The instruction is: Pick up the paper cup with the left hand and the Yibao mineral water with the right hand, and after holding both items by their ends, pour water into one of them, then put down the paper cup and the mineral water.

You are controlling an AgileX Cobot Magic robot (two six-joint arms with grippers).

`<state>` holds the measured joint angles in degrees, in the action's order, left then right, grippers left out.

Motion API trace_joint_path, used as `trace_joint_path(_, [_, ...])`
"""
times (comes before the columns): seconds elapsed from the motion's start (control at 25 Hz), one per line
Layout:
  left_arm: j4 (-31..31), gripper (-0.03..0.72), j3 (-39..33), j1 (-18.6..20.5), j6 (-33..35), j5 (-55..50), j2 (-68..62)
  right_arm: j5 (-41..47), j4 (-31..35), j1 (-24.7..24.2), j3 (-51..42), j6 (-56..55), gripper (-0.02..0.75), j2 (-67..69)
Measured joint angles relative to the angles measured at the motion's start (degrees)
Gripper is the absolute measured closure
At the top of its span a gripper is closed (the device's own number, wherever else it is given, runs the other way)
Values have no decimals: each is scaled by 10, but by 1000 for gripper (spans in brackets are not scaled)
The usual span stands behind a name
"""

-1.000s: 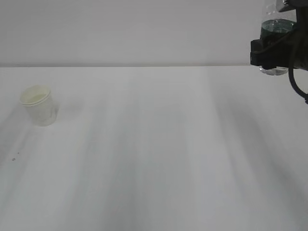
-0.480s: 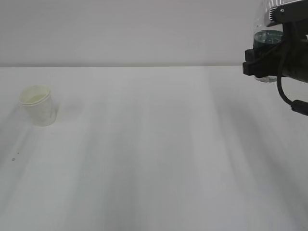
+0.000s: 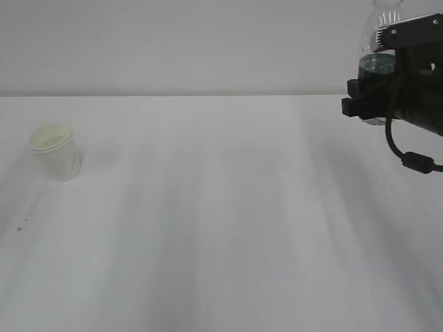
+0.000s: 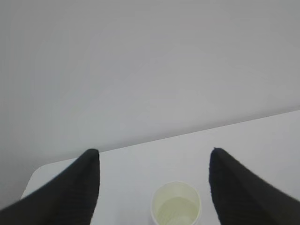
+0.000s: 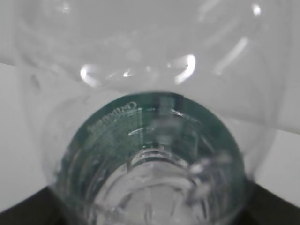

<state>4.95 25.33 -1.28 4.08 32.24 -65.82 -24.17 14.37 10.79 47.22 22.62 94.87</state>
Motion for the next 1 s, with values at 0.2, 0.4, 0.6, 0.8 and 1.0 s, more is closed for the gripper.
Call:
trace_joint_path(0.2, [0, 169, 0, 0, 0, 0, 0, -28, 0, 0, 0, -23, 286, 27])
trace_joint_path(0.4, [0, 169, 0, 0, 0, -4, 0, -63, -4, 0, 0, -29, 297, 60])
trace_joint_path(0.6, [1, 169, -1, 0, 0, -15, 0, -103, -42, 0, 1, -58, 311, 84])
trace_joint_path(0.8, [2, 169, -2, 0, 0, -23, 0, -136, -65, 0, 1, -86, 314, 106])
trace_joint_path(1.0, [3, 168, -2, 0, 0, -26, 0, -173, -69, 0, -1, -91, 314, 123])
